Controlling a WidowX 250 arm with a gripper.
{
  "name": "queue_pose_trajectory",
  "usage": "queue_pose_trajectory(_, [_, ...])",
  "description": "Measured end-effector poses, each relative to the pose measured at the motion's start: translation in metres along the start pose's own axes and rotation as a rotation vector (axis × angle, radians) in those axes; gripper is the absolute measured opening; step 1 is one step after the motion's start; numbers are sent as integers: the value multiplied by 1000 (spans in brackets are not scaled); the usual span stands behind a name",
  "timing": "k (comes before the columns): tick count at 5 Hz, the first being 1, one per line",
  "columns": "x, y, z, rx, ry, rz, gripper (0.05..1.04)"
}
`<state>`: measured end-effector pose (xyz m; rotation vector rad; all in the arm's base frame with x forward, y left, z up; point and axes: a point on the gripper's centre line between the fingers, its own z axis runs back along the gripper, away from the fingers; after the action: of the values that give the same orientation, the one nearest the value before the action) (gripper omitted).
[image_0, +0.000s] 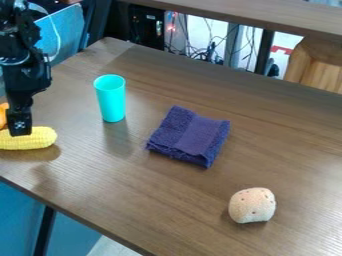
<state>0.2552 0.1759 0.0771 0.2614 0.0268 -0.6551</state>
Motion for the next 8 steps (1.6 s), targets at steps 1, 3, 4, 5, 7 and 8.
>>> queue_pose_trajectory(1, [3, 7, -6, -19, 13, -9, 1001])
queue_pose_trajectory(3, [-3, -4, -31, -69, 197, -76, 1001])
queue_pose_trajectory(4, [-3, -7, -47, -90, 249, -63, 1001])
queue_pose_trajectory(5, [3, 4, -56, -92, 267, -19, 944])
queue_pose_trajectory(7, [15, 3, -48, -209, 215, 89, 693])
queue_pose_trajectory(8, [4, 16, -27, -285, 165, 207, 693])
